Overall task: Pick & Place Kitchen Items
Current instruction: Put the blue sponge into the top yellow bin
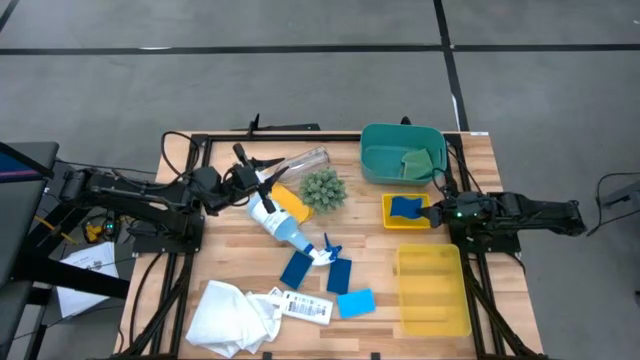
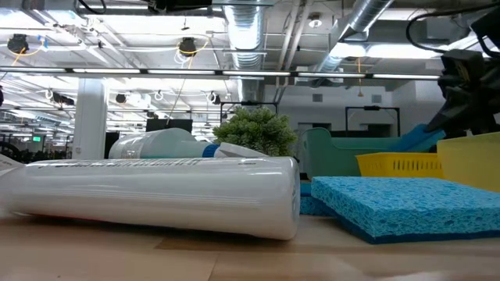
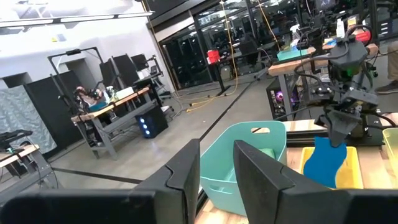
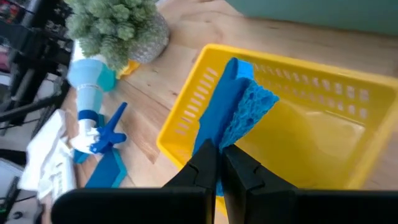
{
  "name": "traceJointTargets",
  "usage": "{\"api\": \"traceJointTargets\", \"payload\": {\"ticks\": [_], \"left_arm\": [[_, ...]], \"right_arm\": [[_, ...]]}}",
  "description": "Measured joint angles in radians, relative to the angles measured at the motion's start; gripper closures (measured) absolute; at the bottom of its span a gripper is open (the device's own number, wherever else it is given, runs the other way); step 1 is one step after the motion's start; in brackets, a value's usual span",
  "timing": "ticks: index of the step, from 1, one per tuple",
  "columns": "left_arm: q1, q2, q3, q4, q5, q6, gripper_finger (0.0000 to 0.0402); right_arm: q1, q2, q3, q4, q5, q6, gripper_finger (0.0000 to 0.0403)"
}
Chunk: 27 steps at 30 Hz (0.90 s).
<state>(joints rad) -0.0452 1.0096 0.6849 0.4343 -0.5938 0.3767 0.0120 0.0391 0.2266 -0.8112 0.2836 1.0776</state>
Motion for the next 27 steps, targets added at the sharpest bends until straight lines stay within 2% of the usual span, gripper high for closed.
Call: {"api": "traceJointTargets", "payload": {"ticks": [19,27], "left_arm": [[0.000,0.000,0.000,-0.001,0.000,0.000,0.0309],[0.000,0.000,0.001,-0.008,0.000,0.000,0.0309]], "right_arm": [[0.001,0.000,-0.005,0.011,-0.051,-0.015,0.0399],[0.040,0.000,-0.005,0.004,-0.051,-0.012,0.0399]]}}
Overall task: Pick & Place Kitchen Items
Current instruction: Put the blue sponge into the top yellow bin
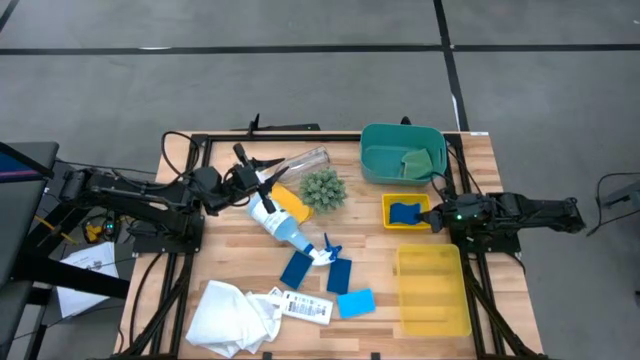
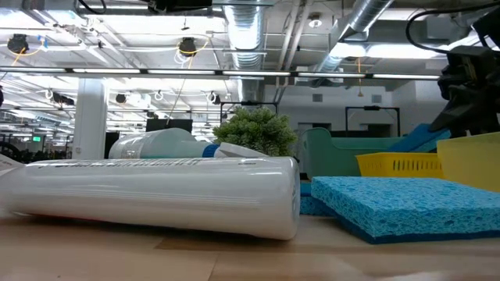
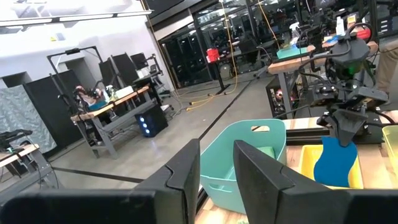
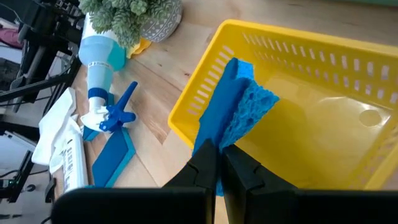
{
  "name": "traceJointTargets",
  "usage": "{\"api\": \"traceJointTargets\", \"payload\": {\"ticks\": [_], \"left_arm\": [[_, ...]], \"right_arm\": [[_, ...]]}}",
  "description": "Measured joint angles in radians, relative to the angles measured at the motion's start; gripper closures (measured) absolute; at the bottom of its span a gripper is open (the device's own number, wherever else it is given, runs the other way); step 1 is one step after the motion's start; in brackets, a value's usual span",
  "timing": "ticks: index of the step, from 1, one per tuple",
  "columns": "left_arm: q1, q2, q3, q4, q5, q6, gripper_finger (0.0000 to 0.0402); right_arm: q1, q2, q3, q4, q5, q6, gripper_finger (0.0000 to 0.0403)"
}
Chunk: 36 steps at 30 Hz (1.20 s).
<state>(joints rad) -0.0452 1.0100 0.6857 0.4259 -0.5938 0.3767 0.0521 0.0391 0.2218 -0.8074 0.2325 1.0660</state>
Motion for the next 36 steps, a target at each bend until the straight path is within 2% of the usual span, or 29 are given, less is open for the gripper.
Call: {"api": "traceJointTargets", "payload": {"ticks": [13,24,36], "left_arm": [[0.000,0.000,0.000,0.000,0.000,0.000,0.0309],[0.000,0.000,0.000,0.001,0.000,0.000,0.0309],[0.000,0.000,0.000,0.001,0.000,0.000,0.0309]], "right_arm": [[0.003,0.000,0.000,0.004,0.015,0.000,0.0397],[0.003,0.000,0.000,0.008,0.031,0.000,0.0348],[0.002,0.000,0.000,0.008,0.054,-0.003,0.0330]]}}
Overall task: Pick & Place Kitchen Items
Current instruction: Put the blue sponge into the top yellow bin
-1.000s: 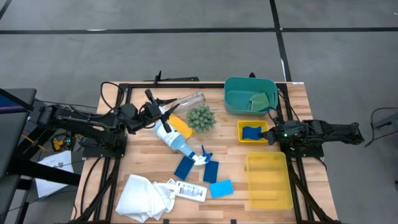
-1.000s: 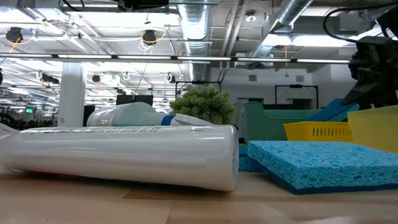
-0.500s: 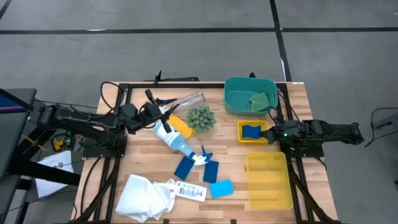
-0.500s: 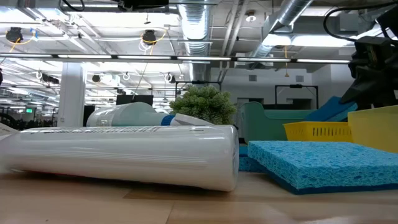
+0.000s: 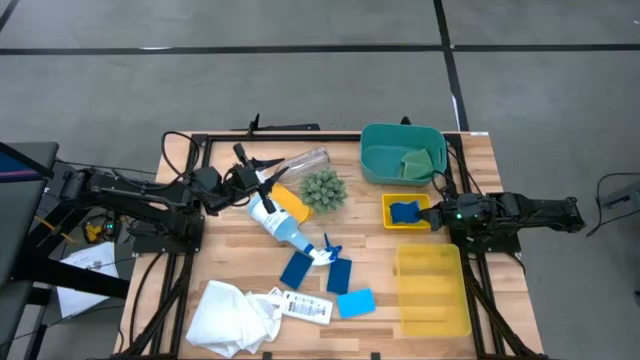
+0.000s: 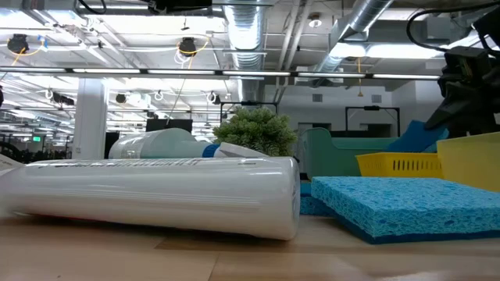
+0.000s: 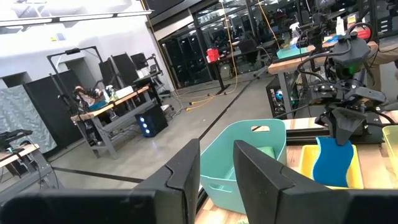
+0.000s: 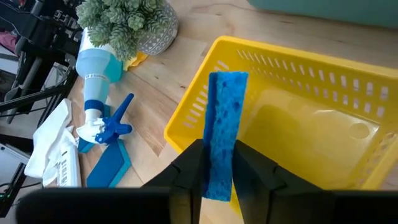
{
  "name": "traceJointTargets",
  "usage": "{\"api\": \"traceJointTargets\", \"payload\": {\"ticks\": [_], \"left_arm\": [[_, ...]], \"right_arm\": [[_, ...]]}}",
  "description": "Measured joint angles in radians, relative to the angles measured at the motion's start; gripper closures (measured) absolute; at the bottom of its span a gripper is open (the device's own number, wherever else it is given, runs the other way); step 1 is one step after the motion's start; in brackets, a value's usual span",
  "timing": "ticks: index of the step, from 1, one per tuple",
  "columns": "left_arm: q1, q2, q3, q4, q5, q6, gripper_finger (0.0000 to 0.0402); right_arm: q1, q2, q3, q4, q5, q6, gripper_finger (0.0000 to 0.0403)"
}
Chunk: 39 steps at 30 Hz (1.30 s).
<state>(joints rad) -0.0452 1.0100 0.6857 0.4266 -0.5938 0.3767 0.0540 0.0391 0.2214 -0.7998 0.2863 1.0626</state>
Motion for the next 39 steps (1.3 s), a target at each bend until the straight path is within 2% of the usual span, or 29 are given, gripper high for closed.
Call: {"api": "traceJointTargets", "payload": {"ticks": [5,17,23,27,31,39], "left_arm": [[0.000,0.000,0.000,0.000,0.000,0.000,0.0309],[0.000,0.000,0.000,0.000,0.000,0.000,0.0309],[0.000,0.000,0.000,0.000,0.000,0.000,0.0309],[0.000,0.000,0.000,0.000,0.000,0.000,0.0309],[0.000,0.000,0.000,0.000,0.000,0.000,0.0309],[0.000,0.000,0.000,0.000,0.000,0.000,0.0309]], "right_arm": [[0.000,0.000,0.000,0.016,0.001,-0.022,0.0304],[-0.003,0.000,0.000,0.015,0.011,-0.023,0.0200],[-0.026,0.000,0.000,0.010,0.011,-0.009,0.0175],[-0.031,0.000,0.000,0.000,0.006,0.002,0.0181],[-0.029,0.000,0.000,0.000,0.006,0.009,0.0203],[-0.029,0.000,0.000,0.021,0.005,0.011,0.0296]]}}
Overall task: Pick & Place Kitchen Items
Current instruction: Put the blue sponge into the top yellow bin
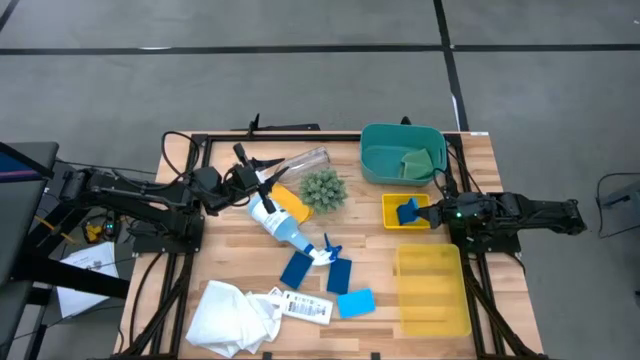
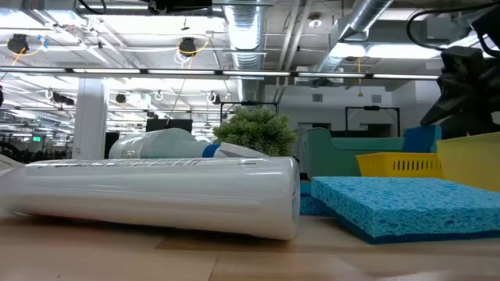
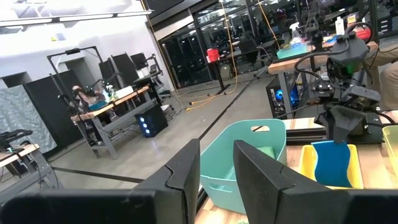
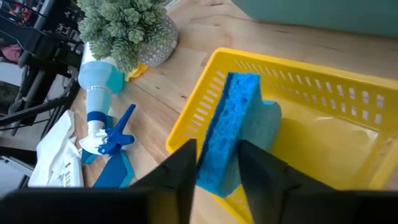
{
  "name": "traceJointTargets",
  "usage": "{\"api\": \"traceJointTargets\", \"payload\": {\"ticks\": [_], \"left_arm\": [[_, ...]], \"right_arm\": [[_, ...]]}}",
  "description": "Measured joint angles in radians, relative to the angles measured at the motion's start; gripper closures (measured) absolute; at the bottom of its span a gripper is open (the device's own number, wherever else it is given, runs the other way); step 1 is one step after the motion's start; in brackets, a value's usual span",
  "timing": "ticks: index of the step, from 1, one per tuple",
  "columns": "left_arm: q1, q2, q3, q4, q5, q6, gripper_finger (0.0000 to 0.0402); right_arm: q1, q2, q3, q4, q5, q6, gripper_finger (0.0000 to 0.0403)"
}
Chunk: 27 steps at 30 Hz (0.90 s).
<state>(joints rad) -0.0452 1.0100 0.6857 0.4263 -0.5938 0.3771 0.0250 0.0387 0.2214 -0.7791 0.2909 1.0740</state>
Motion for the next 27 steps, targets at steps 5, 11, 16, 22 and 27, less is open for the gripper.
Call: {"api": "traceJointTargets", "payload": {"ticks": [5,11,16,22,27], "left_arm": [[0.000,0.000,0.000,0.000,0.000,0.000,0.0309],[0.000,0.000,0.000,0.000,0.000,0.000,0.0309],[0.000,0.000,0.000,0.000,0.000,0.000,0.0309],[0.000,0.000,0.000,-0.006,0.000,0.000,0.0309],[0.000,0.000,0.000,-0.007,0.000,0.000,0.0309]], "right_arm": [[0.000,0.000,0.000,0.003,-0.002,0.000,0.0370],[0.000,0.000,0.000,0.008,0.002,-0.005,0.0391],[0.000,0.000,0.000,0.068,0.024,-0.035,0.0400],[0.000,0.000,0.000,0.167,0.025,-0.080,0.0401],[0.000,0.000,0.000,0.148,0.025,-0.063,0.0401]]}}
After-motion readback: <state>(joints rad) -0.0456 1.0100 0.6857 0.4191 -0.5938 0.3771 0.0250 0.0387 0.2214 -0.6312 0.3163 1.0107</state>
